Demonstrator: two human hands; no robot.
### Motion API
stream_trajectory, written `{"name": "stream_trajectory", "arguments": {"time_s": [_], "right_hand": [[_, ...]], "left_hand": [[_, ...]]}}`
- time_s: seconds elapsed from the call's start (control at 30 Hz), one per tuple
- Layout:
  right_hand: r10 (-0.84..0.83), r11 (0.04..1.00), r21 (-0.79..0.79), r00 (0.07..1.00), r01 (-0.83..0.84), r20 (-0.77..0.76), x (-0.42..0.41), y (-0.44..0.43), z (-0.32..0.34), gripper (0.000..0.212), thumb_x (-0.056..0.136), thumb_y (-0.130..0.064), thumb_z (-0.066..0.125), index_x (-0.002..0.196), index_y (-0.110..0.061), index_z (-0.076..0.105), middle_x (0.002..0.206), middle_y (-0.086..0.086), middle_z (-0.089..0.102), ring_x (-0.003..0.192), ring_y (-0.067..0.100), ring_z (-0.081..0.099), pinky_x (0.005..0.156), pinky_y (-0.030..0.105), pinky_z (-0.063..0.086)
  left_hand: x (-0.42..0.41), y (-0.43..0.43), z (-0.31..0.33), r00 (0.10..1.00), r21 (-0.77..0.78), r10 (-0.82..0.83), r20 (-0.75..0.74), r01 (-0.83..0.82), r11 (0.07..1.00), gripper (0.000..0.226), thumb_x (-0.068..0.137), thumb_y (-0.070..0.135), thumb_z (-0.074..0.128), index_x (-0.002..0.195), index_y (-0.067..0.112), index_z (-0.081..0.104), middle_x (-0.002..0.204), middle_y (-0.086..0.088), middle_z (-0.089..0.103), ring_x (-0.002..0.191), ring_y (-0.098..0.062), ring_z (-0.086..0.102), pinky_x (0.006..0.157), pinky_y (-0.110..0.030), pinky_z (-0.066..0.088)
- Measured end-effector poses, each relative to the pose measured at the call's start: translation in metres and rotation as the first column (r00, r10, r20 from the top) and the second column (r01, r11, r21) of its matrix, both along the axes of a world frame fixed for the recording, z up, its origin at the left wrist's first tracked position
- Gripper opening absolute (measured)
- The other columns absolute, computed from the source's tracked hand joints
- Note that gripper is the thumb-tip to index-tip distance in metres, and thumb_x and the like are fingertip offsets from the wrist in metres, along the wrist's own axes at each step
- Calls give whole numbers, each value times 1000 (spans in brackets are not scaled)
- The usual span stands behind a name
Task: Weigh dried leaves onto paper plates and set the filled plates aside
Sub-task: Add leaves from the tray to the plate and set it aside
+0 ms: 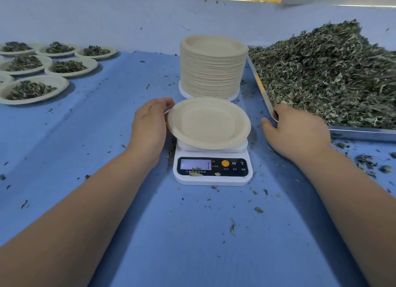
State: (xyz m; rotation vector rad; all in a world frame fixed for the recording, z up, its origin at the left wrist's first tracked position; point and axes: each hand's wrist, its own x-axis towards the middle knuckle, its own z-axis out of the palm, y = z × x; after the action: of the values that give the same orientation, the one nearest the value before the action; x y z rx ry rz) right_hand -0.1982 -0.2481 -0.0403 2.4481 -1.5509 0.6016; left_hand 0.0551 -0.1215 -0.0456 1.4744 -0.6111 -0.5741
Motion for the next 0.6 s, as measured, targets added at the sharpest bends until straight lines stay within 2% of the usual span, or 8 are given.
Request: {"name": "stream_trajectory", "arguments": {"time_s": [0.1, 0.2, 0.27, 0.33, 0.37, 0.5, 0.6], "right_hand": [[25, 999, -26, 998, -23, 60, -1, -1, 2, 28, 93, -42, 54, 83, -16, 50, 62, -2, 44, 67, 28, 46, 65, 36, 36], [33, 996, -89, 992, -23, 120, 1, -3, 6, 31, 89, -48, 51, 94, -19, 58, 79, 0, 54, 92, 33, 51, 75, 42, 41], [12, 999, -41, 999, -10, 39, -1, -7, 5, 37, 89, -58, 45, 90, -21, 53, 82, -3, 54, 84, 30, 53, 72, 41, 43], [-16, 1000, 1, 994, 16, -105, -4, -11, 2, 44, 91, -65, 39, 82, -22, 45, 71, -3, 52, 63, 23, 49, 62, 34, 39], [-18, 1000, 3, 991, 19, -134, -5, -13, 1, 45, 92, -65, 39, 80, -22, 43, 67, -3, 50, 60, 22, 47, 59, 32, 37], [-5, 1000, -23, 998, 4, -66, -6, -13, 0, 41, 95, -59, 43, 83, -21, 47, 69, -2, 49, 67, 28, 48, 57, 32, 35], [5, 999, -35, 1000, -5, 9, -3, -11, 3, 40, 96, -57, 43, 100, -19, 55, 93, 5, 59, 90, 32, 53, 67, 38, 42]], "left_hand": [[-2, 2, 2, 998, -10, -65, -18, 65, 998, 29, 92, 39, 51, 102, 28, 76, 112, 8, 76, 111, -14, 69, 107, -47, 51], [-4, 4, 4, 996, -11, -84, -10, 84, 996, 34, 86, 45, 53, 92, 20, 75, 110, -5, 75, 104, -18, 70, 104, -54, 49], [-5, 5, 5, 997, -17, -80, 0, 80, 997, 28, 86, 45, 54, 84, 27, 75, 111, -5, 75, 106, -24, 70, 104, -52, 49], [-6, 6, 6, 996, -19, -85, 14, 86, 996, 25, 85, 45, 54, 78, 31, 74, 106, -1, 77, 105, -24, 70, 105, -51, 49], [-6, 6, 6, 995, -14, -93, 26, 94, 995, 26, 85, 44, 53, 78, 30, 74, 103, 1, 77, 103, -22, 71, 105, -51, 49], [-6, 6, 6, 990, 1, -126, 56, 127, 992, 28, 87, 41, 53, 83, 38, 80, 101, 6, 79, 102, -17, 72, 102, -46, 54], [-6, 7, 8, 992, 8, -119, 50, 118, 993, 27, 89, 41, 54, 81, 41, 80, 102, 7, 79, 105, -15, 72, 104, -45, 53]]}}
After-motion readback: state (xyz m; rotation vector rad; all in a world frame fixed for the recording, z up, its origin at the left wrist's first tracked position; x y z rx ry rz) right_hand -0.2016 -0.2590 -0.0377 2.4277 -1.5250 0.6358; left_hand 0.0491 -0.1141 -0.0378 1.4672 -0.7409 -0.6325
